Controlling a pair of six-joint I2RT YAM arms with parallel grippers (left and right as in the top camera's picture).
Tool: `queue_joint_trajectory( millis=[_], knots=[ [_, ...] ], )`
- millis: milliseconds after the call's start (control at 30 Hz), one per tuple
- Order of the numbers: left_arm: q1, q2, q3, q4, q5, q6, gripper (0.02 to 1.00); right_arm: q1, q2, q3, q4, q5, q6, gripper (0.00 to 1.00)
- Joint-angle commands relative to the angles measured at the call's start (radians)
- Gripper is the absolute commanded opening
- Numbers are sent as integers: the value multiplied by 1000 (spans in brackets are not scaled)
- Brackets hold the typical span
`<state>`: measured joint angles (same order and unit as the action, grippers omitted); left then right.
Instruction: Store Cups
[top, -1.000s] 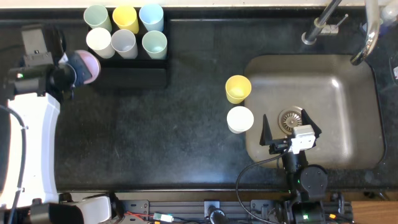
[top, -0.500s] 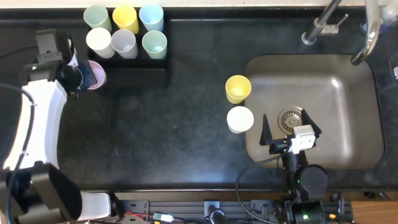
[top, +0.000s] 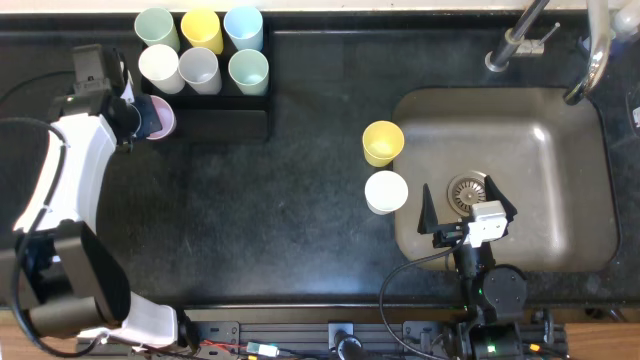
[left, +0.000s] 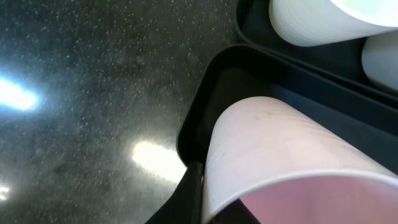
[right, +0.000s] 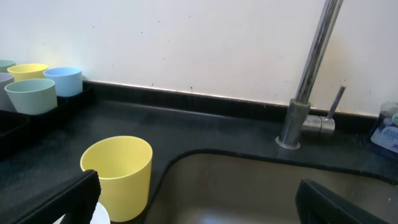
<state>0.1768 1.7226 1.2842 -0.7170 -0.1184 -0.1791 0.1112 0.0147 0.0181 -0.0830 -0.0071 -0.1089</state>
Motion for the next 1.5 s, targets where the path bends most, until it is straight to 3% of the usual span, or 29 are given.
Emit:
queue_joint_trajectory(
  millis=[33, 100, 233, 333, 500, 600, 767, 933, 1067, 1400, 1500],
  knots=[
    [3, 23, -4, 29, 13, 22, 42, 0, -10, -13, 5, 8, -3, 996],
    [3, 27, -4, 36, 13, 22, 119, 0, -10, -13, 5, 8, -3, 998],
    [3, 28, -3, 47, 14, 21, 430, 0, -10, -13, 5, 7, -3, 993],
    [-6, 12, 19, 27, 13, 22, 606, 0, -10, -13, 5, 8, -3, 998],
    [-68, -140, 106, -53, -9, -7, 709, 0, -10, -13, 5, 8, -3, 998],
    [-173, -220, 223, -159, -39, -69, 781, 0, -10, -13, 5, 8, -3, 998],
    [-470, -209, 443, -315, -94, -220, 820, 0, -10, -13, 5, 8, -3, 998],
    [-723, -119, 489, -377, -65, -461, 833, 0, -10, -13, 5, 8, -3, 996],
    [-855, -5, 492, -391, -35, -510, 847, 0, -10, -13, 5, 8, -3, 998],
    [-978, 241, 492, -293, 47, -508, 855, 0, -10, -13, 5, 8, -3, 998],
    [-979, 286, 492, -235, 43, -507, 796, 0, -10, -13, 5, 8, -3, 998]
  ],
)
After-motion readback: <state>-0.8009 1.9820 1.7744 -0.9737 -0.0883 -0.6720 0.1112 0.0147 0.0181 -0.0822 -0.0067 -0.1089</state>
